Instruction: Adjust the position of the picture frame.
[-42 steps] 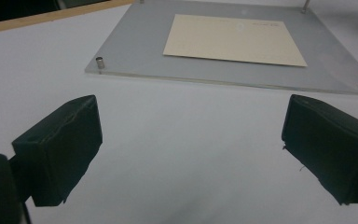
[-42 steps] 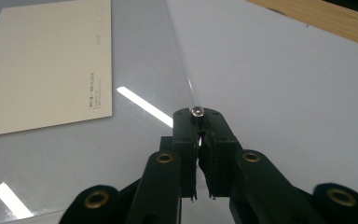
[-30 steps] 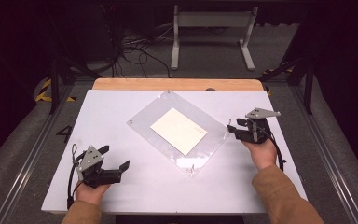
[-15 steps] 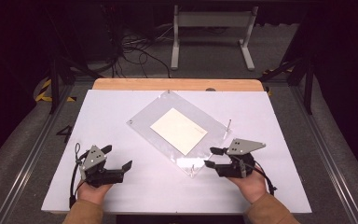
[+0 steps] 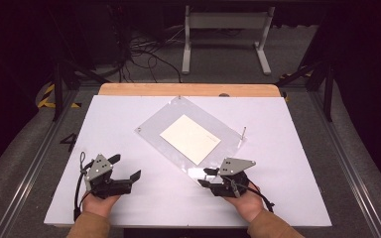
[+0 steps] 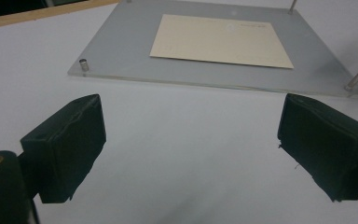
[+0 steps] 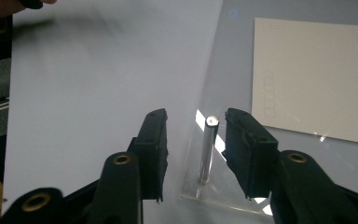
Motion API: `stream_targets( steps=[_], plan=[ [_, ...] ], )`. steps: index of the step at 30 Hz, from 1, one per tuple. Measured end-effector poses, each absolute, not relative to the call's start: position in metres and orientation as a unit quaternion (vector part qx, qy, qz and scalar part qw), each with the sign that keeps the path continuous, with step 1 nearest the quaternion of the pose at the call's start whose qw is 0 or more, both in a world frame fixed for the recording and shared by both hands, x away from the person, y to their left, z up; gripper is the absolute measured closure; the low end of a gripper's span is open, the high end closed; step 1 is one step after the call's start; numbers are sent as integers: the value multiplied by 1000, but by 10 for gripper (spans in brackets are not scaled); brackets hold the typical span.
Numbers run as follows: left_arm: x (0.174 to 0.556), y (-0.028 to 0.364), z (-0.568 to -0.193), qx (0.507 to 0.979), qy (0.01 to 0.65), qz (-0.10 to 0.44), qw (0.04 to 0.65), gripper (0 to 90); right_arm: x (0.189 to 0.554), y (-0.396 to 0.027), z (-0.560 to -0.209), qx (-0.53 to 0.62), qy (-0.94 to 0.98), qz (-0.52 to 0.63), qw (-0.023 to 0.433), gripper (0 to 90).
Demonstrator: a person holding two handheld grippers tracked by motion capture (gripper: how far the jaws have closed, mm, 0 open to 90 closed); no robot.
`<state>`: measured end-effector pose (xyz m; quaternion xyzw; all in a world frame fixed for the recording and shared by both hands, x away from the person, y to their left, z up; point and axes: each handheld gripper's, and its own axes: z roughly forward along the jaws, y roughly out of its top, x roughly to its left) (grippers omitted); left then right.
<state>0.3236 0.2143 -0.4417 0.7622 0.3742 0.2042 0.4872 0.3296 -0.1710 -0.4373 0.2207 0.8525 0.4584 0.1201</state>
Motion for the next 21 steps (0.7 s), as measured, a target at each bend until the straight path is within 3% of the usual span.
stream_targets(
  steps=[5,9,16,21],
  plan=[
    [324,214,-441,764,371,207,485,81,331,-163,-444,213,862,442,125,687],
    [324,215,-442,764,365,204,491,66,332,-165,-442,214,863,436,141,830],
    [326,211,-441,764,361,204,494,56,332,-168,-437,214,864,431,149,839],
    [331,210,-441,768,370,200,484,72,334,-195,-425,243,850,438,162,839]
  ],
)
